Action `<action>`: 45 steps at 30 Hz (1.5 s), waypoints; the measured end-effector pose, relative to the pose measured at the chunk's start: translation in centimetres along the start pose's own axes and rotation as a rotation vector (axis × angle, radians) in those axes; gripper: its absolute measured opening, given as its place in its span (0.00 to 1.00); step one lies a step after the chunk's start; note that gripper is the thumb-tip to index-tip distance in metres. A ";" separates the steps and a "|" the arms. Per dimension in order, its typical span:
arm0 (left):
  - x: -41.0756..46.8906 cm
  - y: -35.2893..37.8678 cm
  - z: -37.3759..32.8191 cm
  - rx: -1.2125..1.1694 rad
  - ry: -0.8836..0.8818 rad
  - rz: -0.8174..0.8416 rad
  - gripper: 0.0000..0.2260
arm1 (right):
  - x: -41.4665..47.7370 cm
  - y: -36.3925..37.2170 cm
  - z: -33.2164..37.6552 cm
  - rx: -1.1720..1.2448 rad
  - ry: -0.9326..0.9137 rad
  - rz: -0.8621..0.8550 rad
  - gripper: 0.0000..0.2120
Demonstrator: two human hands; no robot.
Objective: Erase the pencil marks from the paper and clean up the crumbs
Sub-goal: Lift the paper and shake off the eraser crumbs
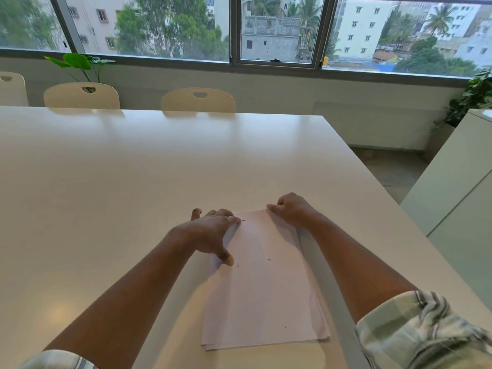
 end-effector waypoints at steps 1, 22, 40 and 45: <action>0.0 0.0 0.0 -0.004 0.002 -0.002 0.51 | -0.3 -0.2 0.0 0.038 0.000 -0.010 0.17; -0.5 -0.2 -0.1 -0.008 0.002 -0.005 0.51 | -5.7 1.8 -3.3 0.652 0.117 -0.134 0.17; -7.9 -0.3 1.8 -0.546 -0.101 -0.745 0.38 | -15.3 6.5 -5.3 1.032 0.128 0.025 0.09; -10.2 4.3 3.2 -0.784 -0.283 -0.708 0.19 | -16.0 6.2 -5.9 1.098 0.133 -0.017 0.08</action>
Point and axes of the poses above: each hand's wrist, its own x-axis towards the middle knuckle, its own y-axis out of the palm, z = x × y, the point moved 8 cm from there along x, towards the middle knuckle, and after that the axes turned 6 degrees about z, right-handed, at the moved point
